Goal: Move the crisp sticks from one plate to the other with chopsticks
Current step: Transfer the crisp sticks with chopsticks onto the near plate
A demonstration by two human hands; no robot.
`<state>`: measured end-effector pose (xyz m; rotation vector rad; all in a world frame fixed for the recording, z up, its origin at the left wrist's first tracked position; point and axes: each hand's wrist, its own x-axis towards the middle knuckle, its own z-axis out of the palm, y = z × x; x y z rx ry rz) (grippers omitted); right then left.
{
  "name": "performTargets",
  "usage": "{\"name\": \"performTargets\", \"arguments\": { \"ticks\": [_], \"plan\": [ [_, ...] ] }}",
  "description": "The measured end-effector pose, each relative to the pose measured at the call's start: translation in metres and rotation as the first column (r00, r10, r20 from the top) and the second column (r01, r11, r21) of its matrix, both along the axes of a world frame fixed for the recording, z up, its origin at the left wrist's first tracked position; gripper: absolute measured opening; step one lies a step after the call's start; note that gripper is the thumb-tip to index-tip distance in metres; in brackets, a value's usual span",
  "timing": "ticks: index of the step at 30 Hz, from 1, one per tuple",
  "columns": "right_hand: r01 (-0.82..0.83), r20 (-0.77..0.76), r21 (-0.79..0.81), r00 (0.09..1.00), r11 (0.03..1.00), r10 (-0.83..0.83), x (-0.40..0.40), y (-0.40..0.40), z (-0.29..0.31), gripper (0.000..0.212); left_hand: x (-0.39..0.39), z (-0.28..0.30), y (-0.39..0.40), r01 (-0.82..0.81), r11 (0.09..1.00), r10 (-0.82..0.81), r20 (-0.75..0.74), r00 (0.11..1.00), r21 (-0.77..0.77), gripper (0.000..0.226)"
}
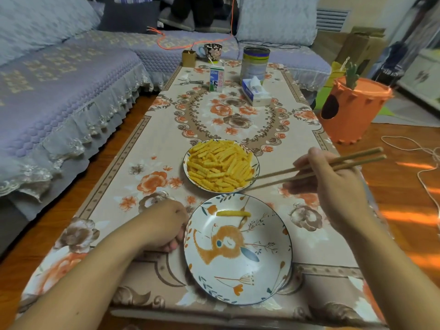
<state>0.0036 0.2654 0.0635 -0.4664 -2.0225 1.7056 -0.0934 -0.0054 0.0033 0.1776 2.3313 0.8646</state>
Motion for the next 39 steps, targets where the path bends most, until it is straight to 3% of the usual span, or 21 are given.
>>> {"name": "performTargets", "arguments": {
  "ticks": [7, 9, 11, 19, 24, 27, 32, 36, 39],
  "plan": [
    [0.153, -0.077, -0.139, 0.983, 0.978, -0.165, -0.031, -0.016, -0.015, 0.043, -0.013, -0.014, 0.000, -0.125, 0.991, 0.103, -0.328, 0.939, -0.046, 0.020],
    [0.177, -0.093, -0.152, 0.977, 0.972, -0.193, -0.041, -0.023, -0.018, 0.044, -0.014, -0.017, -0.004, -0.130, 0.991, 0.113, -0.373, 0.921, -0.020, 0.031],
    [0.191, -0.112, -0.143, 0.972, 0.971, -0.207, -0.050, -0.030, -0.021, 0.044, -0.015, -0.018, -0.009, -0.111, 0.989, 0.060, -0.414, 0.908, -0.101, 0.045],
    [0.203, -0.123, 0.051, 0.973, 0.978, -0.196, -0.068, -0.046, -0.035, 0.038, -0.017, -0.013, -0.012, -0.089, 0.979, 0.022, -0.340, 0.940, -0.184, 0.029],
    [0.230, -0.119, -0.082, 0.964, 0.970, -0.238, -0.052, -0.035, -0.018, 0.047, -0.019, -0.013, -0.009, -0.086, 0.989, 0.042, -0.327, 0.944, -0.123, 0.012],
    [0.144, -0.079, -0.151, 0.984, 0.978, -0.157, -0.028, -0.021, -0.001, 0.050, -0.019, -0.014, -0.005, -0.061, 0.995, 0.035, -0.306, 0.951, -0.075, 0.016],
    [-0.145, 0.126, 0.047, 0.982, 0.988, 0.138, 0.009, -0.022, 0.013, 0.049, -0.013, -0.017, 0.000, -0.008, 0.996, -0.019, -0.298, 0.954, -0.089, 0.018],
    [-0.257, 0.176, 0.286, 0.961, 0.923, 0.213, 0.016, -0.025, -0.003, 0.036, -0.009, -0.015, 0.004, 0.004, 0.995, -0.037, -0.327, 0.944, -0.098, 0.017],
    [-0.262, 0.146, 0.345, 0.964, 0.901, 0.224, 0.017, -0.022, -0.007, 0.028, -0.008, -0.015, 0.006, 0.006, 0.994, -0.043, -0.334, 0.941, -0.111, 0.018]
  ]
}}
